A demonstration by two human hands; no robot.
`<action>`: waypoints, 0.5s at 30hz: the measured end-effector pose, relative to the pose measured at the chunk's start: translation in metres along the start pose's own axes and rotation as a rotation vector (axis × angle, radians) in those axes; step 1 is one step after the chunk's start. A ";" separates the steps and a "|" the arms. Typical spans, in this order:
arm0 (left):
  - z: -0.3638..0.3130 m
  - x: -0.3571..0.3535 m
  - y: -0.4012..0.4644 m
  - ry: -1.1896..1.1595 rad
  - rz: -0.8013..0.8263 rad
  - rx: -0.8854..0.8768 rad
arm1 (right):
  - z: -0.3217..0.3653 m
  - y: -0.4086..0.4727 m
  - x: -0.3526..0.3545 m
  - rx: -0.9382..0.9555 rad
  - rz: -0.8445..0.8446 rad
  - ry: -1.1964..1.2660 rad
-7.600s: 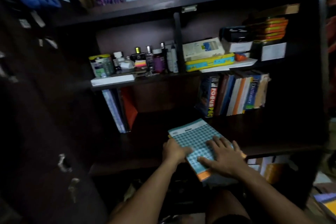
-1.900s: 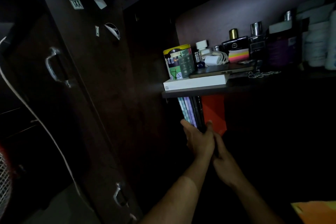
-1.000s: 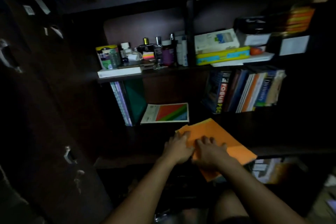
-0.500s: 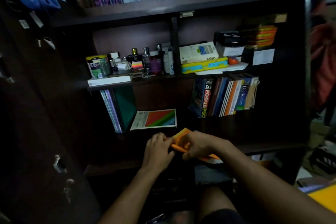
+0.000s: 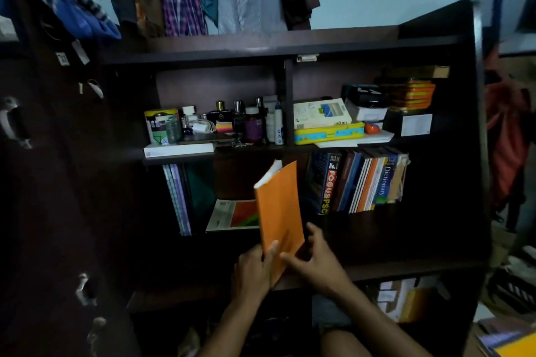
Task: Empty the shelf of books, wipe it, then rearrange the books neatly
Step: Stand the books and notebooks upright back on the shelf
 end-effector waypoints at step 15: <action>0.063 0.014 0.069 0.203 0.149 -0.223 | -0.022 0.045 -0.022 0.089 -0.206 0.013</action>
Point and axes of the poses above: each hand's wrist, its own y-axis towards the middle knuckle, its own x-axis out of the back of the hand, z = x × y, the point moved 4 cm from there along y, towards the middle knuckle, and after that the axes turned 4 degrees about y, right-handed, at the moved point
